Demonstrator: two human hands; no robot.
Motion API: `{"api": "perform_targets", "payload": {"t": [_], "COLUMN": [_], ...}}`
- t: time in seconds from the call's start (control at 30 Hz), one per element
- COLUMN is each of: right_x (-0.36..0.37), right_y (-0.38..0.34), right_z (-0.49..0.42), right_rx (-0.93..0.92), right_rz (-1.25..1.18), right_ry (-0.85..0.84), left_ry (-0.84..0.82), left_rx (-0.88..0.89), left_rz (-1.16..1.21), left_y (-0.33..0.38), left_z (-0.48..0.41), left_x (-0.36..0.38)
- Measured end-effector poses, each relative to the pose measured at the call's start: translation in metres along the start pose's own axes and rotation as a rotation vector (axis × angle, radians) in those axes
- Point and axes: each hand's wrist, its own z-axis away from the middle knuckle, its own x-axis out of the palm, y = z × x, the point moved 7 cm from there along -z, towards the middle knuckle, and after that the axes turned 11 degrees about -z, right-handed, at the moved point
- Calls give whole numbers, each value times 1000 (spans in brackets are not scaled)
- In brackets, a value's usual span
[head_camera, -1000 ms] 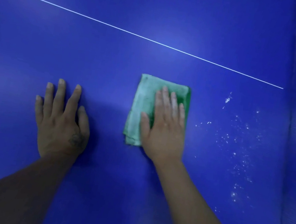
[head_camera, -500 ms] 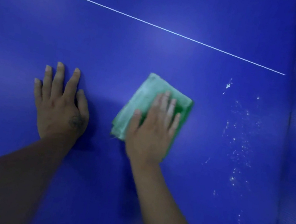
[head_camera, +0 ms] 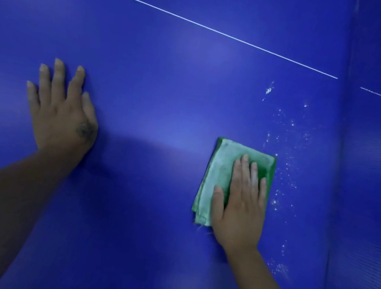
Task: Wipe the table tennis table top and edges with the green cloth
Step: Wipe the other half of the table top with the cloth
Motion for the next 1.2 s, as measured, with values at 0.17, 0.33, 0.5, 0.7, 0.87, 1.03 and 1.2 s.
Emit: {"api": "perform_targets", "payload": {"t": [0.17, 0.33, 0.5, 0.7, 0.87, 1.03, 1.2], "right_x": [16, 10, -8, -7, 5, 6, -11], "right_y": [-33, -18, 15, 7, -28, -52, -10], "right_z": [38, 36, -66, -123, -124, -209, -286], "right_rx": [-136, -503, -531, -345, -302, -212, -73], "right_rz": [-20, -20, -46, 10, -15, 0, 14], "right_ry": [-83, -227, -199, -68, -44, -33, 11], "left_ry": [-95, -30, 35, 31, 17, 31, 17], "left_rx": [33, 146, 142, 134, 131, 135, 130], "left_rz": [-2, 22, 50, 68, 79, 69, 62], "left_y": [90, 126, 126, 128, 129, 130, 129], "left_z": [20, 30, 31, 30, 28, 27, 27], "left_x": [-7, -3, -3, -5, -6, -8, -3]}}
